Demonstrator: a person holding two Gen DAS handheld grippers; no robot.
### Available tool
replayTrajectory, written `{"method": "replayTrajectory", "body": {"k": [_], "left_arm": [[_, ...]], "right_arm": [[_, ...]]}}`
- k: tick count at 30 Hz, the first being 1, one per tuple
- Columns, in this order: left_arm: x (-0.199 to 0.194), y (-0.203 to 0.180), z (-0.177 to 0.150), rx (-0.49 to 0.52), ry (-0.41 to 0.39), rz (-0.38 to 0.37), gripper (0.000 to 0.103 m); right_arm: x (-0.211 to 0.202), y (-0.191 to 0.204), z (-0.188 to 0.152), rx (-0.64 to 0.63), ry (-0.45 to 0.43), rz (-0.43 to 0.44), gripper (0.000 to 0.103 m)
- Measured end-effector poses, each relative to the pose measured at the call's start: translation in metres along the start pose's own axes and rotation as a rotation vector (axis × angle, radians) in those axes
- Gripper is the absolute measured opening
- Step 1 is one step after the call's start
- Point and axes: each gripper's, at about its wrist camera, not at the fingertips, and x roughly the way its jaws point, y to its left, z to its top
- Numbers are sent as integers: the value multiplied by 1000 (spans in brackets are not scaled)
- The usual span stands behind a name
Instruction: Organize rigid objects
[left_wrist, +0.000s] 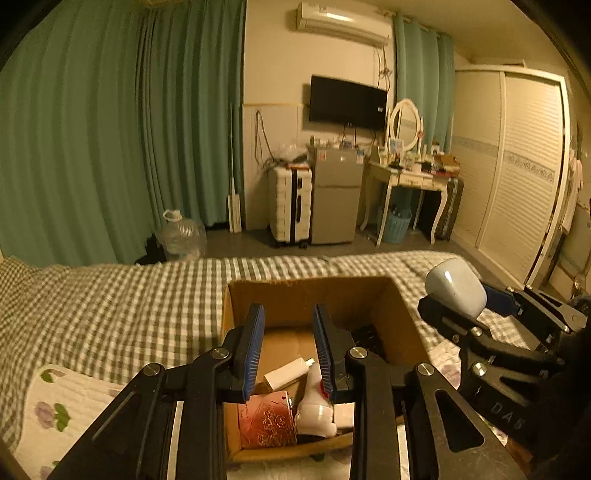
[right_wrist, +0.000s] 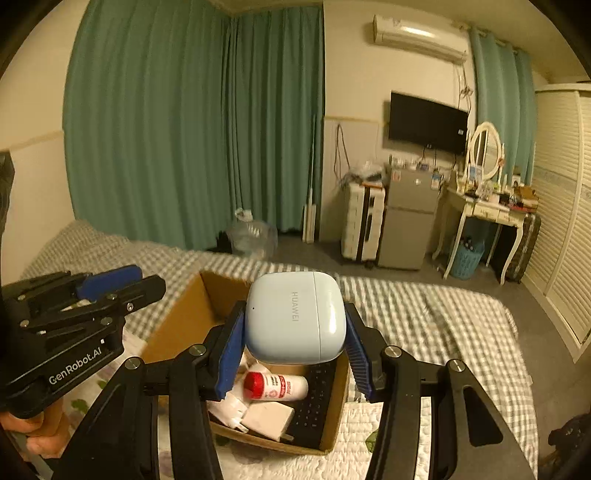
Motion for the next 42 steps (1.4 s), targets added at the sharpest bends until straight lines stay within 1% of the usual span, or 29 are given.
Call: {"method": "replayTrajectory", "body": {"k": [6, 9, 12, 14, 17, 20, 22, 23, 24, 26, 29, 30, 31, 33, 34, 36, 37, 38, 39, 42], "left_arm": [[51, 2, -17, 3, 75, 3, 28], [69, 6, -23, 6, 107, 4, 28], [84, 4, -28, 16, 143, 1, 28], [91, 4, -31, 9, 169, -5, 28], [90, 4, -31, 3, 164, -15, 28], [87, 7, -28, -10, 160, -3, 30], [81, 11, -25, -29, 158, -6, 30], [78, 13, -24, -37, 155, -6, 32], [73, 15, -20, -44, 148, -3, 34], [62, 18, -14, -54, 125, 4, 47], [38, 19, -2, -63, 83, 19, 48], [30, 19, 4, -65, 66, 19, 49], [22, 19, 10, -67, 51, 21, 52], [4, 19, 20, -78, 16, 14, 53], [-5, 20, 24, -84, 1, 9, 54], [-25, 21, 33, -91, -35, 11, 55], [-34, 20, 37, -92, -52, 18, 59], [-44, 19, 40, -90, -71, 26, 60], [-56, 18, 45, -83, -94, 36, 60], [-90, 14, 52, -58, -155, 59, 60]], "right_arm": [[57, -6, -22, 5, 90, 8, 50], [84, -6, -31, -7, 134, 6, 50], [100, -6, -37, -26, 172, 7, 50], [110, -6, -38, -40, 195, 14, 50], [117, -5, -41, -57, 207, 11, 50], [119, -6, -43, -50, 208, 3, 50], [111, -9, -41, -37, 185, -9, 56], [107, -8, -39, -33, 173, -16, 62], [100, -9, -35, -29, 155, -21, 65], [90, -11, -26, -24, 131, -27, 65], [68, -11, -9, -27, 93, -42, 65], [62, -10, -5, -28, 83, -45, 67], [53, -10, 0, -28, 69, -49, 69], [39, -10, 8, -28, 45, -52, 75], [30, -10, 14, -25, 28, -52, 76], [10, -9, 24, -17, -10, -54, 84], [2, -9, 28, -15, -23, -54, 86], [-6, -8, 33, -12, -37, -54, 90], [-16, -6, 37, -11, -54, -55, 93], [-46, 1, 50, -17, -94, -64, 94]]}}
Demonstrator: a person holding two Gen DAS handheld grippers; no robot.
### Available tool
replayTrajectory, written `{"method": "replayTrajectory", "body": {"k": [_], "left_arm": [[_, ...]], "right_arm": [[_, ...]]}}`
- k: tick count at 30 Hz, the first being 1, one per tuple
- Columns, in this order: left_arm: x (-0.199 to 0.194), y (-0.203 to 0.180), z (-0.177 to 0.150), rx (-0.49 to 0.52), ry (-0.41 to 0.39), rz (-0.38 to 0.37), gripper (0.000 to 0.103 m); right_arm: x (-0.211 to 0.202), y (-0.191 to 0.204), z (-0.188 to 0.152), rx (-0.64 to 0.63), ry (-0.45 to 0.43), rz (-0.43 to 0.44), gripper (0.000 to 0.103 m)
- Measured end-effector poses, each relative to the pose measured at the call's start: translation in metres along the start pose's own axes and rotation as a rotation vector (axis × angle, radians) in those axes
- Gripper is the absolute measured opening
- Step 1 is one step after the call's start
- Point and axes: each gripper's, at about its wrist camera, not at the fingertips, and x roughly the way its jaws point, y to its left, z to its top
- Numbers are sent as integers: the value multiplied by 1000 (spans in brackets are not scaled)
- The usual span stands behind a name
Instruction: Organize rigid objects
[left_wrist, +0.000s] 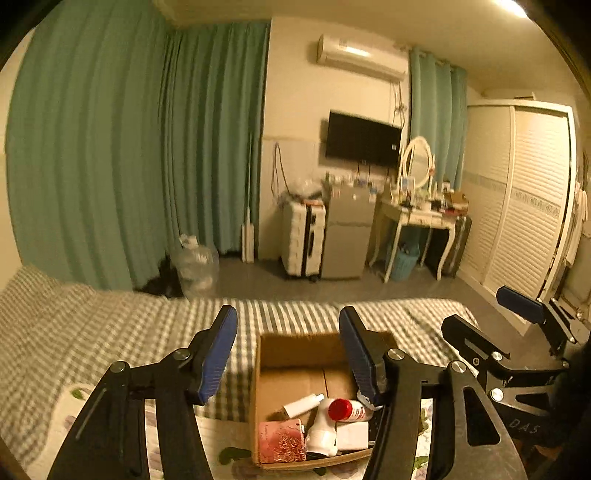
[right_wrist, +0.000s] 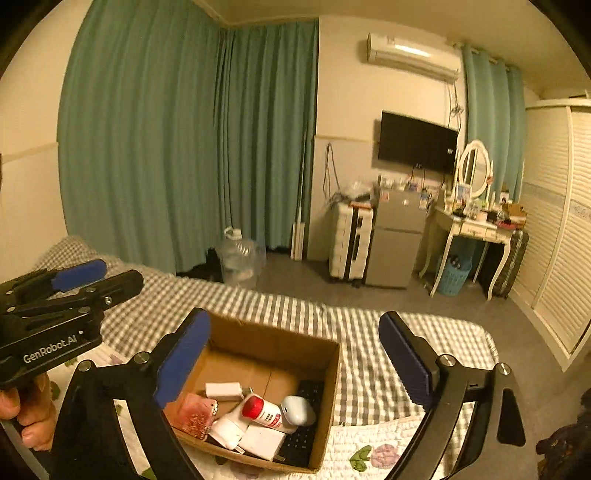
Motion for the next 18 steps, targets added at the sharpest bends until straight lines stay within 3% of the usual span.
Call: {"method": "replayTrajectory", "body": {"k": [6, 18], "left_arm": [[-68, -6, 18, 37, -119, 31, 65], [-155, -7, 2, 36, -196, 45, 66]], "right_arm": [[-65, 10, 25, -10, -98, -11, 103], [-174, 32, 25, -38, -198, -22, 103]]}}
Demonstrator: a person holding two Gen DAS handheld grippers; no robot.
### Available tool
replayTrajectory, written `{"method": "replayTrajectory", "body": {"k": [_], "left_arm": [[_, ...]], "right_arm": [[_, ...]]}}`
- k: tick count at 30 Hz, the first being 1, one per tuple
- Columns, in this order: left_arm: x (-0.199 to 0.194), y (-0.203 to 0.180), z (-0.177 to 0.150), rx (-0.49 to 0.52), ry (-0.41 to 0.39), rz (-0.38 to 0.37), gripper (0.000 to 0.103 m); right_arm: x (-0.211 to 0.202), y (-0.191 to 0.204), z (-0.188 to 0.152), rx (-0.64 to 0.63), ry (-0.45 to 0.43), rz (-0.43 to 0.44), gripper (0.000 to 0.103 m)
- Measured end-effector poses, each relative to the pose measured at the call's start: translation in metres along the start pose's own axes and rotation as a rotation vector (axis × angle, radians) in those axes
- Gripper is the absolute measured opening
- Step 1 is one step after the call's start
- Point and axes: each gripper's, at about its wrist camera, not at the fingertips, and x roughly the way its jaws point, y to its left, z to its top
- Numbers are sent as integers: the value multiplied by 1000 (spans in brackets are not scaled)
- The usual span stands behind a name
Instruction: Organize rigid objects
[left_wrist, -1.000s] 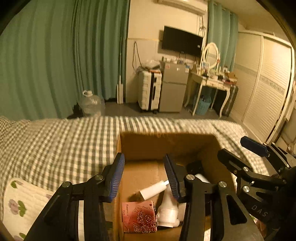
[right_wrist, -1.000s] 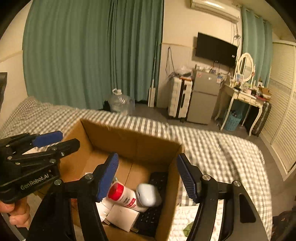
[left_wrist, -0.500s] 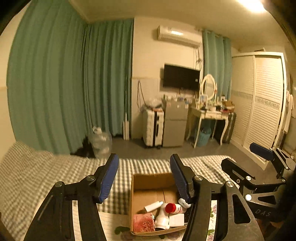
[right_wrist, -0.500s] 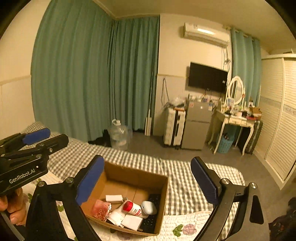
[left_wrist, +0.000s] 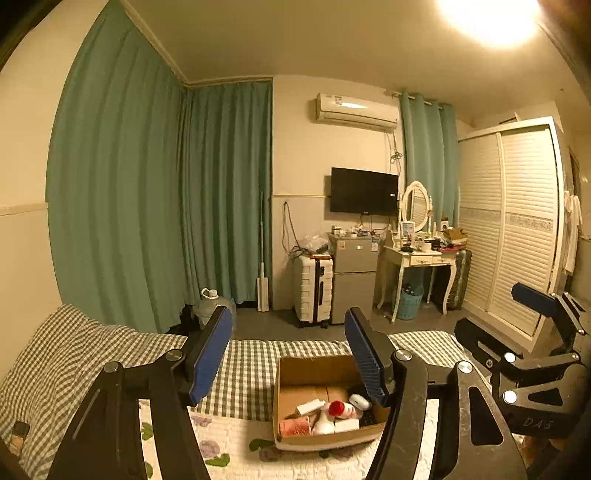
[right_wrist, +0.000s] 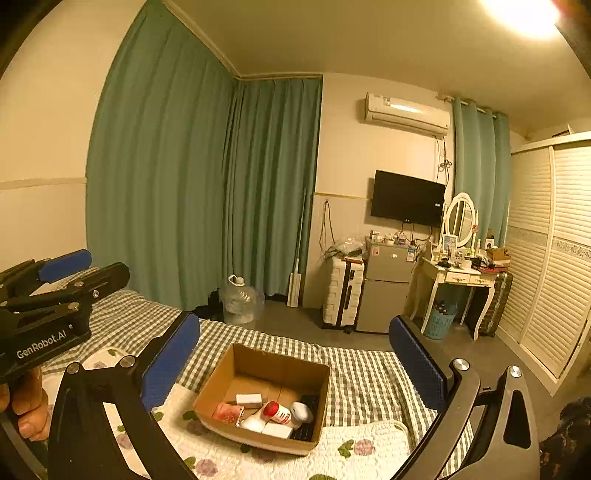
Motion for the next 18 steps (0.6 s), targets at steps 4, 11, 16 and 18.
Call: {"method": "replayTrajectory", "body": {"k": [4, 11, 16, 18], "left_arm": [[-15, -4, -17, 12, -27, 12, 67], [-4, -6, -54, 8, 40, -23, 67], [15, -8, -87, 22, 70, 12, 67], [23, -6, -97, 18, 84, 17, 67]], "right_arm": [[-21, 3, -12, 10, -12, -5, 103], [-25, 2, -46, -4, 8, -39, 103], [-9, -4, -76, 10, 37, -80, 103], [-4, -4, -86, 10, 30, -100, 103]]}}
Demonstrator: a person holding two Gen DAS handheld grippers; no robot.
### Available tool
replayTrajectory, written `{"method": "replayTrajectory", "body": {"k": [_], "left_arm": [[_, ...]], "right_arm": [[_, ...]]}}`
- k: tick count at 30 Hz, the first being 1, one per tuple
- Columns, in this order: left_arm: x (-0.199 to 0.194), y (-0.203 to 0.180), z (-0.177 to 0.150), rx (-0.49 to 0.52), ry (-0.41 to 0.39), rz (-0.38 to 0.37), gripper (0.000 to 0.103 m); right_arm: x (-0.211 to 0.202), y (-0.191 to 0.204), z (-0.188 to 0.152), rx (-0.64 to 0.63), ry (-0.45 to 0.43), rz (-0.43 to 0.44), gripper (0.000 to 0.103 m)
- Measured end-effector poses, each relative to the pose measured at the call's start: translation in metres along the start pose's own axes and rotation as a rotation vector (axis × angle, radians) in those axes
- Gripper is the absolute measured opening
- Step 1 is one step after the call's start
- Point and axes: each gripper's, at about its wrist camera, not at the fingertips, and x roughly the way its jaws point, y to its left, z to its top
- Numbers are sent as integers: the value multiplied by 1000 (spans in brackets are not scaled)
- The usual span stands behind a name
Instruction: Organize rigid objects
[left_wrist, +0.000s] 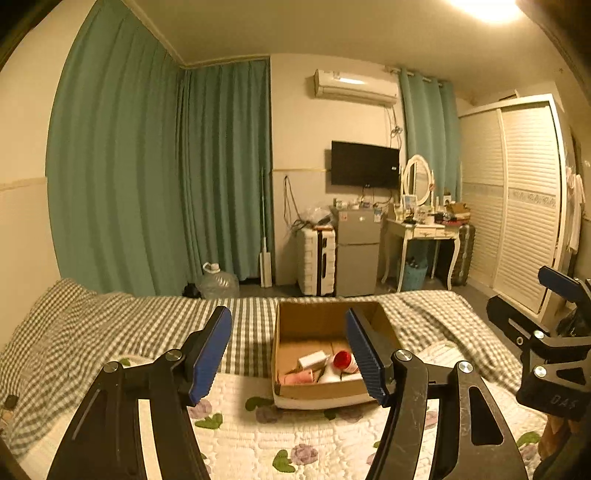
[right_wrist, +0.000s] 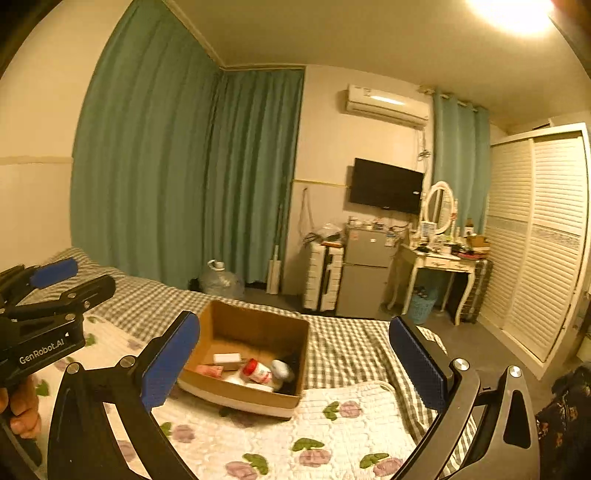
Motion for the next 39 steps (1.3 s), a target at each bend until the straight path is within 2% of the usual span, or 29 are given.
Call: {"method": "replayTrajectory", "body": {"k": [9, 16, 39], "left_arm": [[32, -1, -37, 31, 59, 10, 67], [43, 9, -46, -12, 91, 10, 67], [51, 18, -58, 5, 105, 28, 67]], "right_arm": [[44, 1, -42, 0, 98, 6, 103], [57, -2, -62, 35, 136, 2, 103], [63, 5, -75, 37, 153, 16, 103]]}}
